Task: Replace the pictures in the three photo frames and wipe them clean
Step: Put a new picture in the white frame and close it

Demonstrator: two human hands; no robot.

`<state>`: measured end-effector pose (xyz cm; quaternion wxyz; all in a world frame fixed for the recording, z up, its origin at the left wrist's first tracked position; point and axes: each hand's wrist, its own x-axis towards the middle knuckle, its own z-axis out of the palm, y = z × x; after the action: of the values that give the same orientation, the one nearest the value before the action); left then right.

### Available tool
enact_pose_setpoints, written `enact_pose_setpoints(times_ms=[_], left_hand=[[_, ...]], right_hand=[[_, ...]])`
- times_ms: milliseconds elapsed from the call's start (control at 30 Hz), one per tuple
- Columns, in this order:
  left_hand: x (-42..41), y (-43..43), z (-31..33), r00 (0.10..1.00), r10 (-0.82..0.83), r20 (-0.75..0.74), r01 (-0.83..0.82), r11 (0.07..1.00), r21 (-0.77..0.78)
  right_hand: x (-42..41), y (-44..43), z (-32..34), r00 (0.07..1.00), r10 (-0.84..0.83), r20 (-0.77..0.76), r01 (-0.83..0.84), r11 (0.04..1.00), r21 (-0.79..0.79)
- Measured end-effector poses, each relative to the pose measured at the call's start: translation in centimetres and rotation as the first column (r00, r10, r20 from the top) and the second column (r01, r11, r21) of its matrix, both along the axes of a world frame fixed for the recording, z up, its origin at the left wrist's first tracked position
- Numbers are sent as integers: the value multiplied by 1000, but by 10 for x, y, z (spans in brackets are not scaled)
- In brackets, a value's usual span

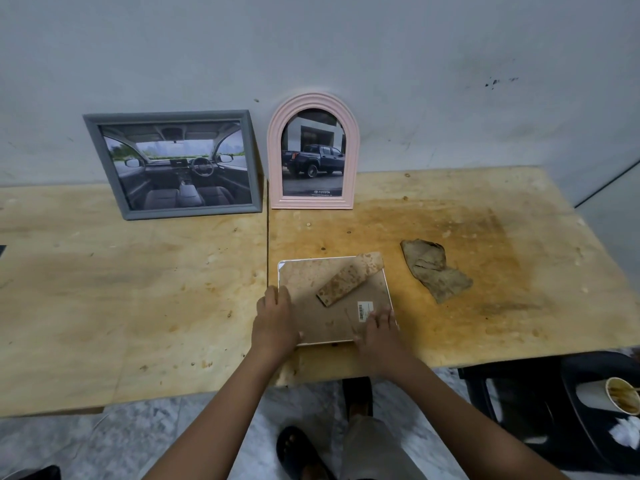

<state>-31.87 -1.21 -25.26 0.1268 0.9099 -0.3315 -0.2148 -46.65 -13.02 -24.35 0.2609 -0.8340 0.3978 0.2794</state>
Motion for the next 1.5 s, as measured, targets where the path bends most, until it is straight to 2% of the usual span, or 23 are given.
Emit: enact_pose_setpoints(times_ms=[67,133,267,500,567,633,700,800,967,1133,1333,1500], left_hand=[[0,-2,0,995,-97,-15,96,994,-51],[-5,-4,-1,984,-157,-89,152,987,-56],[-17,-4,-10,983,-163,-86,163,987,-8],[-18,-10,-11,986,-160,-55,161,987,15],[-16,-12,-10,984,-176,-32,177,983,42],[-14,-16,-7,981,-193,-9,193,979,64],[-11,-20,-5,975,-224,-2,223,972,75],[-1,-25,-3,960,-281,6,279,955,98],[15,-38,-2,930,-368,-18,366,917,162],[19,-40,0,925,-373,-77,381,903,199],[19,-42,-2,921,-386,-40,385,895,224],[18,-45,-3,919,-392,-49,390,882,264]], right_hand=[[0,-4,4,999,24,37,-22,998,-52],[2,-2,9,998,38,42,-37,999,-28],[8,9,3,995,88,-38,-88,996,2],[23,15,9,981,55,-186,-38,995,97],[25,15,12,977,70,-204,-60,997,54],[23,9,13,988,104,-114,-115,989,-89],[20,-4,13,993,85,80,-69,980,-184],[18,-29,6,962,38,269,1,990,-143],[11,-59,-6,942,135,307,-120,991,-66],[18,-68,-7,893,272,360,-275,960,-43],[35,-74,-3,927,311,211,-293,949,-113],[38,-71,1,922,348,171,-322,933,-164]])
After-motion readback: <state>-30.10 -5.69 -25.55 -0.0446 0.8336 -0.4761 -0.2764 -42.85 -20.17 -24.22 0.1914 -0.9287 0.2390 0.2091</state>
